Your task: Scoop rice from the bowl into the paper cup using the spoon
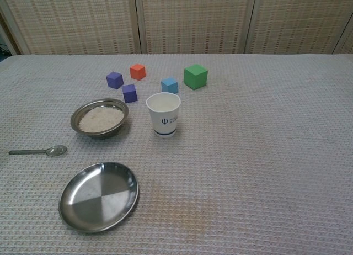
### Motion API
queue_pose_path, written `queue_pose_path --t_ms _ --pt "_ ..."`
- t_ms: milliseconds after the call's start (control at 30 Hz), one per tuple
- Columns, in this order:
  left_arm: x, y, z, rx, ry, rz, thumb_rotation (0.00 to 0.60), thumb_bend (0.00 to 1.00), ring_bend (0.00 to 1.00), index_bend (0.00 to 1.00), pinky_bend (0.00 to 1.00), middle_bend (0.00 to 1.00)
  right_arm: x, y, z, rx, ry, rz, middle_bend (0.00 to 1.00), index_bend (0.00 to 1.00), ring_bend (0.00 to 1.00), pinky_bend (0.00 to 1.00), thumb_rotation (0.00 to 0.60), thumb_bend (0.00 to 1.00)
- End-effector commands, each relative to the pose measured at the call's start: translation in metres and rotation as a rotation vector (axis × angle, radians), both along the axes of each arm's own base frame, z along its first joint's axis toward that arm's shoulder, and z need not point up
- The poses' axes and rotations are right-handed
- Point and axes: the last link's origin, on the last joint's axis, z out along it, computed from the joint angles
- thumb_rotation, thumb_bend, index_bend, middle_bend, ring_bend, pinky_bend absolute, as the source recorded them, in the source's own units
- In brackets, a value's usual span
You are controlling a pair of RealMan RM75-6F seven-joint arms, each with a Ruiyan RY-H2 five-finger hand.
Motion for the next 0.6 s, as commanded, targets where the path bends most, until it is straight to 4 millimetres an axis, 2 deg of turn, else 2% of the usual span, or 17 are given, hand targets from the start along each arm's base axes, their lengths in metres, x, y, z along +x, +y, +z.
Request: queue_pose_path --t_ms 33,133,233,600 --pt "0.003 0.007 -0.013 0.009 0.039 -0.051 0.600 0.43 0.80 0.29 0.91 0.91 0.000 -0.001 -0.001 0.000 0.002 0.001 0.00 0.00 0.00 0.00 0.600 0.15" --pt "0.000 0.012 -0.025 -0.014 0.068 -0.049 0.600 0.43 0.92 0.34 0.99 1.00 0.001 -0.002 -0.002 -0.001 0.004 0.005 0.00 0.00 0.00 0.00 0.600 0.15" --pt "0.002 0.019 -0.035 -0.033 0.066 -0.060 0.600 0.43 0.99 0.37 1.00 1.00 0.001 -0.002 -0.003 -0.002 0.004 0.006 0.00 0.00 0.00 0.00 0.600 0.15" --pt "-0.002 0.037 -0.064 -0.075 0.101 -0.016 0.600 0.42 1.00 0.40 1.00 1.00 -0.001 -0.003 -0.003 -0.001 0.000 -0.002 0.00 0.00 0.00 0.00 0.600 0.15"
